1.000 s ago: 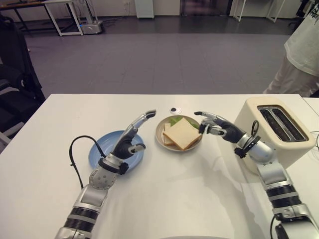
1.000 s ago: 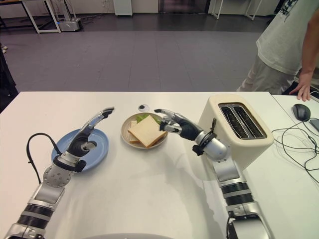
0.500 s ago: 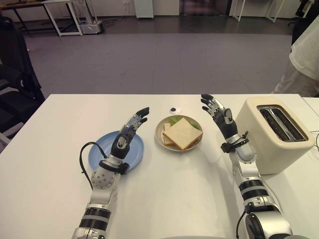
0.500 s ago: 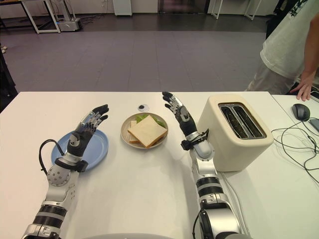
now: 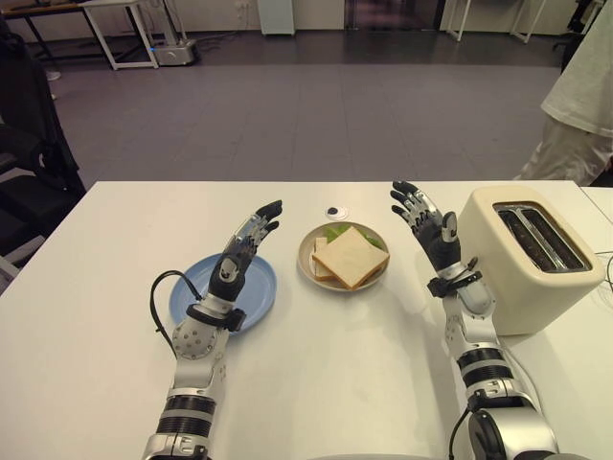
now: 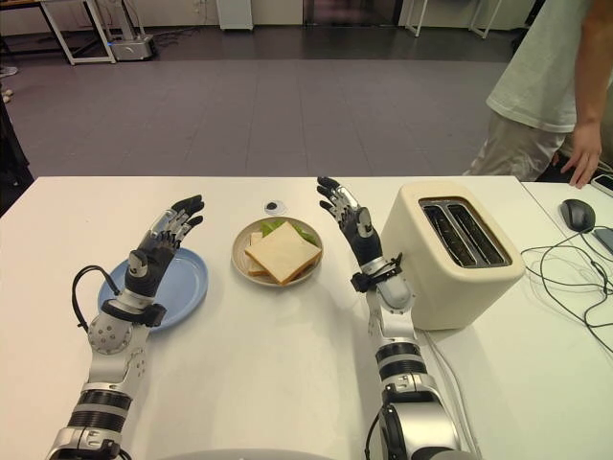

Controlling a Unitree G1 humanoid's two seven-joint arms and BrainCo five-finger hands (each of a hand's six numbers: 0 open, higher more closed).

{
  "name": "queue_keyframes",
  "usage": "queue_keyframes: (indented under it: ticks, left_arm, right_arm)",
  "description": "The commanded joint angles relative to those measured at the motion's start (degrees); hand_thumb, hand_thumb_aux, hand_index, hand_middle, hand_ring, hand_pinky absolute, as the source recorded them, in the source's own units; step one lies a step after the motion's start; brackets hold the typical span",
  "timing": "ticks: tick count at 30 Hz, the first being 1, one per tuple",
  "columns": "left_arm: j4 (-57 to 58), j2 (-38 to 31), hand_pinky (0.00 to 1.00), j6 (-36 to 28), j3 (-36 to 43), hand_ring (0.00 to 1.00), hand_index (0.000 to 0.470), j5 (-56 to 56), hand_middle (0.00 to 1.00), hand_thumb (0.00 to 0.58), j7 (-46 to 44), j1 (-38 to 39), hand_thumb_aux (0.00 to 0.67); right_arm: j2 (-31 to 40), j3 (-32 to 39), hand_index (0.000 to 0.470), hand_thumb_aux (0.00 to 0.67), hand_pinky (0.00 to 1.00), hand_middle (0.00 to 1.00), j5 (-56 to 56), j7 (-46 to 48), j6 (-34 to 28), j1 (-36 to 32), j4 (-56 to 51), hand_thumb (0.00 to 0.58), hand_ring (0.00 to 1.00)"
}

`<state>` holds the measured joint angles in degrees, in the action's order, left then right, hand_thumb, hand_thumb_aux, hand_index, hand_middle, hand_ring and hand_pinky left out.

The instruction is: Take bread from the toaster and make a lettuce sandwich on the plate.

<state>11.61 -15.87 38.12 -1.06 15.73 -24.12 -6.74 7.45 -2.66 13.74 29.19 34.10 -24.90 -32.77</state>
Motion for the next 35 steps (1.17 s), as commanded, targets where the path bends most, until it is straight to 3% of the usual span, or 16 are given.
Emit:
queue_keyframes:
  ticks: [1, 35]
  left_arm:
    - [0.6, 0.4, 0.00, -0.6, -0.4, 0.00, 0.000, -1.2, 0.00, 0.000, -0.4, -0.2, 0.000]
    - [2.7, 1.8, 0.00, -1.7, -1.8, 0.00, 0.000, -4.5, 0.00, 0.000, 0.2, -1.8, 0.000]
  right_arm:
    - [0.4, -0.1, 0.000, 0.000, 0.00, 0.00, -1.7, -0.1, 1.5, -1.0, -1.9, 0.000, 0.00]
    - [0.9, 0.3, 0.000, 0.000, 0.00, 0.00, -6.3, -2.1, 5.8, -2.7, -8.4, 0.000, 0.00]
